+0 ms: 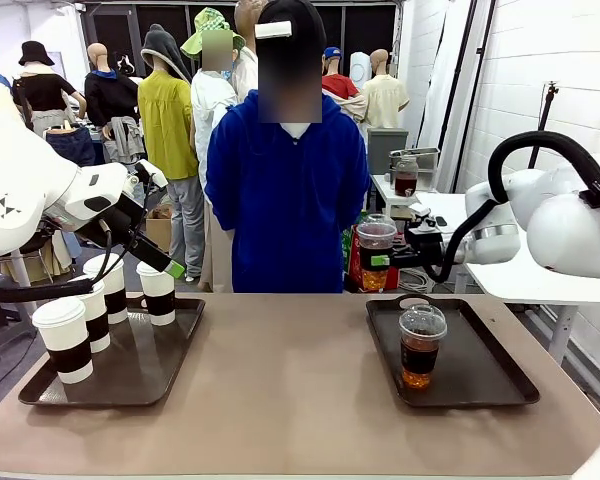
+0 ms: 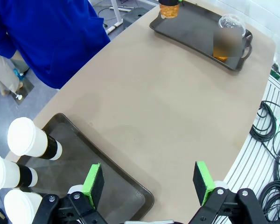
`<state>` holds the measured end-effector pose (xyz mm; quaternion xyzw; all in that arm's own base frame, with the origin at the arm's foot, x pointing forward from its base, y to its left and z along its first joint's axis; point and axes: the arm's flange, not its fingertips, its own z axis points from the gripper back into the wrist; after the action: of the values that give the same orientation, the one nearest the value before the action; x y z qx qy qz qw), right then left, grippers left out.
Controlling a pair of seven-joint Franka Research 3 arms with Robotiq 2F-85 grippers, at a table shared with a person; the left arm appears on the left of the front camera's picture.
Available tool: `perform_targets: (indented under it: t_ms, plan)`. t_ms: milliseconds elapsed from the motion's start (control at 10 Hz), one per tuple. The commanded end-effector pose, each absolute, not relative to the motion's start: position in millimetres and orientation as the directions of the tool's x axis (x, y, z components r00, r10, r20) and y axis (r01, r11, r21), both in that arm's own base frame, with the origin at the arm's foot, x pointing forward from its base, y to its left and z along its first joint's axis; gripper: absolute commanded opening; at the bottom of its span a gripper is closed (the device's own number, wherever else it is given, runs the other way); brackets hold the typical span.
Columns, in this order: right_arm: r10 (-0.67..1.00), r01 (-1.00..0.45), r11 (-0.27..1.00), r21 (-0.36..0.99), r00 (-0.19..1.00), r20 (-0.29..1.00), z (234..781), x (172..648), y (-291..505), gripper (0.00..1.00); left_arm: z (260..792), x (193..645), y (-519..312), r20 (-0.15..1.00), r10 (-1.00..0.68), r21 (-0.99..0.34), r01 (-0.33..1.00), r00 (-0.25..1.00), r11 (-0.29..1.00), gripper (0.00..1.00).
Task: Distribute the coffee onto the tray.
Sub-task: Pick up another iced Americano from the middle of the table and place it on the right Handle tray.
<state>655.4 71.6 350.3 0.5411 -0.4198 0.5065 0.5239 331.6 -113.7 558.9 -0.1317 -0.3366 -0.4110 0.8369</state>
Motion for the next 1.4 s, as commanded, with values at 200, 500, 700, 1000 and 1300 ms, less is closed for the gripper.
perform_targets:
  t_ms: [200, 500, 700, 1000, 1300]
  plan:
    - [0.049, -0.987, -0.111, 0.115, 0.11, 0.993, 333.4, 622.5, 38.3, 0.8, 559.0, 332.1, -112.3, 0.675, -0.595, 0.051, 0.777, 0.437, 0.627, 1.0]
    - [0.052, -0.992, -0.084, 0.094, 0.09, 0.995, 306.8, 609.9, 22.5, 0.8, 559.0, 332.1, -112.3, 0.675, -0.595, 0.051, 0.777, 0.437, 0.627, 1.0]
    - [0.069, -0.995, -0.059, 0.075, 0.071, 0.995, 288.3, 607.1, 18.2, 0.8, 559.0, 332.1, -112.3, 0.675, -0.595, 0.051, 0.777, 0.437, 0.627, 1.0]
    - [0.069, -0.996, -0.041, 0.085, 0.082, 0.994, 268.9, 609.4, 18.0, 0.8, 559.0, 332.1, -112.3, 0.675, -0.595, 0.051, 0.777, 0.437, 0.627, 1.0]
    - [0.061, -0.996, -0.021, 0.084, 0.083, 0.995, 257.3, 615.7, 18.9, 0.8, 559.0, 332.1, -112.3, 0.675, -0.595, 0.051, 0.777, 0.437, 0.627, 1.0]
